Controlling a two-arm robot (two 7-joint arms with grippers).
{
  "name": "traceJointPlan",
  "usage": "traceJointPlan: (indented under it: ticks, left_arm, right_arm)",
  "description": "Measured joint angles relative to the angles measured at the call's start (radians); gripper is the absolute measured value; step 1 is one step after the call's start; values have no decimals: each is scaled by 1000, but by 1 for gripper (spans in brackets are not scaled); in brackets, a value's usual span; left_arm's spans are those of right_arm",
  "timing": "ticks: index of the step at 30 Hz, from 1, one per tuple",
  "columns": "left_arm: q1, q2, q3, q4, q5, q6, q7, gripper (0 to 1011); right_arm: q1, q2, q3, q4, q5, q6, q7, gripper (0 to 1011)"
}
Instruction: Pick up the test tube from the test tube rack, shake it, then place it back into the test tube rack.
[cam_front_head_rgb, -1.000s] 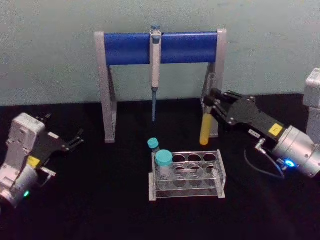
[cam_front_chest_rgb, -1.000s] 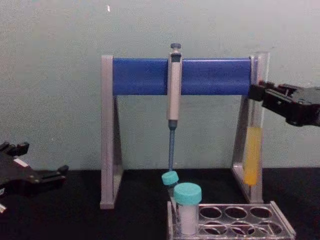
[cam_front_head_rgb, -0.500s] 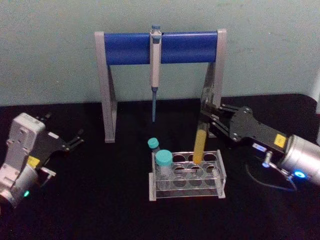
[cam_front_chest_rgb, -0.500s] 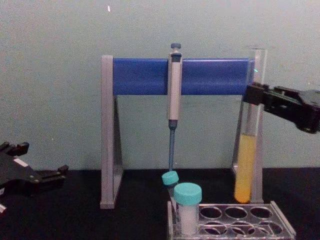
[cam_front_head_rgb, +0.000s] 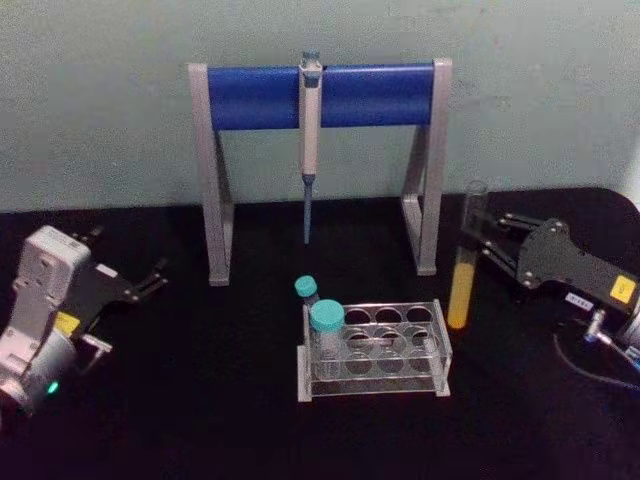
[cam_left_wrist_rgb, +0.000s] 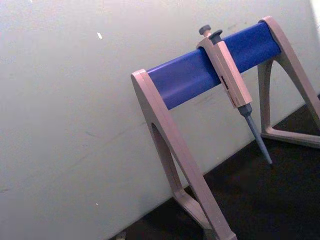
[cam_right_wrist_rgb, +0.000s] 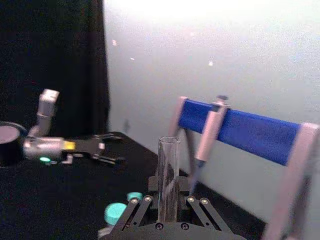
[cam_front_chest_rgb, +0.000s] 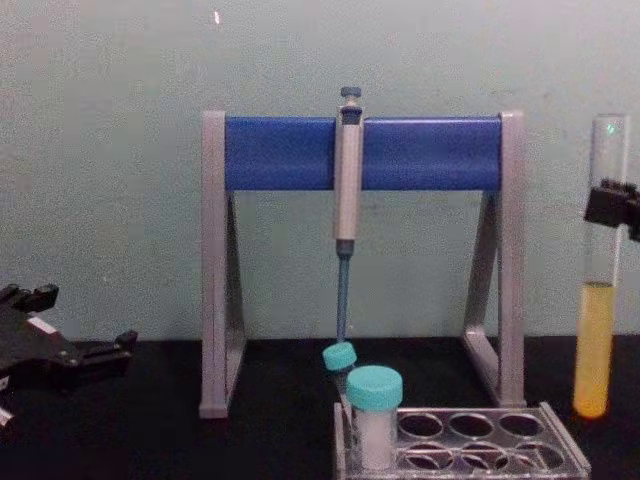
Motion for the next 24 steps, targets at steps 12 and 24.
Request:
traceJointPlan:
  ticks: [12, 24]
  left_arm:
    - [0, 0, 0, 0, 0, 0, 0, 1001]
    - [0, 0, 0, 0, 0, 0, 0, 1001]
  right_arm:
    - [35, -46, 5, 22, -142, 3, -140, 229]
    - [122, -154, -26, 114, -137, -7, -91, 228]
